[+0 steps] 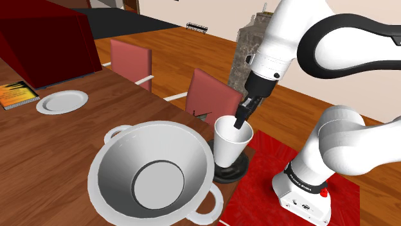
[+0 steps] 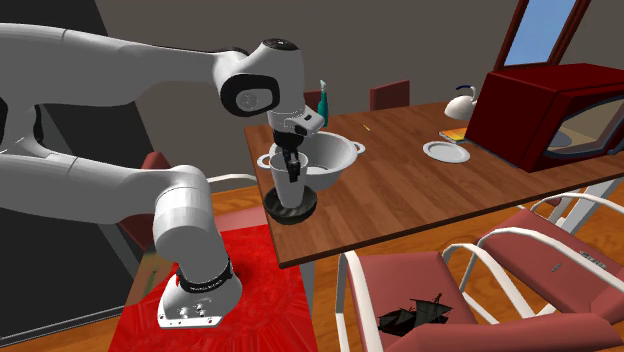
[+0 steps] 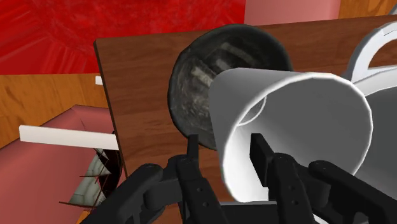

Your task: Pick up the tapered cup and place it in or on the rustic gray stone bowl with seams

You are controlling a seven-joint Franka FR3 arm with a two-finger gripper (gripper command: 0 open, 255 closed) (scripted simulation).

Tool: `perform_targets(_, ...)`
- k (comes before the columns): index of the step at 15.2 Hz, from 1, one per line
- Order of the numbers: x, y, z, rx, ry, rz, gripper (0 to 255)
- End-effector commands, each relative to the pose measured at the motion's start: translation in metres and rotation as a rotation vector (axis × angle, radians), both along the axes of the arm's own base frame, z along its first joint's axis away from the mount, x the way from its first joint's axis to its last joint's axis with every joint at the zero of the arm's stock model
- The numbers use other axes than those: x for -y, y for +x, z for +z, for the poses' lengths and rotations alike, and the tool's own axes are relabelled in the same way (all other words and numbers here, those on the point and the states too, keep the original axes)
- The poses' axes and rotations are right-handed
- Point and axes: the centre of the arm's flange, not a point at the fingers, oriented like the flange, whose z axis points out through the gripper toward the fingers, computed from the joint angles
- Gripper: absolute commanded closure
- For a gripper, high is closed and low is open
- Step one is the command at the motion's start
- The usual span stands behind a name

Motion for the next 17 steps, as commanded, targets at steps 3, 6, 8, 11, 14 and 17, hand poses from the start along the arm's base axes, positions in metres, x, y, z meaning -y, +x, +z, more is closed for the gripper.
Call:
perform_targets(3, 0.000, 0.000, 0.000, 0.000, 0.000, 0.000, 0)
perform_targets(6, 0.002, -0.001, 0.013, 0.000, 0.000, 0.000, 0)
perform_targets(8, 0.006, -0.002, 0.039, 0.000, 0.000, 0.000, 0)
perform_targets(11, 0.008, -0.002, 0.049, 0.000, 0.000, 0.000, 0)
perform_targets(14, 0.008, -0.002, 0.049, 0.000, 0.000, 0.000, 0)
perform_targets(17, 0.008, -0.002, 0.049, 0.000, 0.000, 0.000, 0)
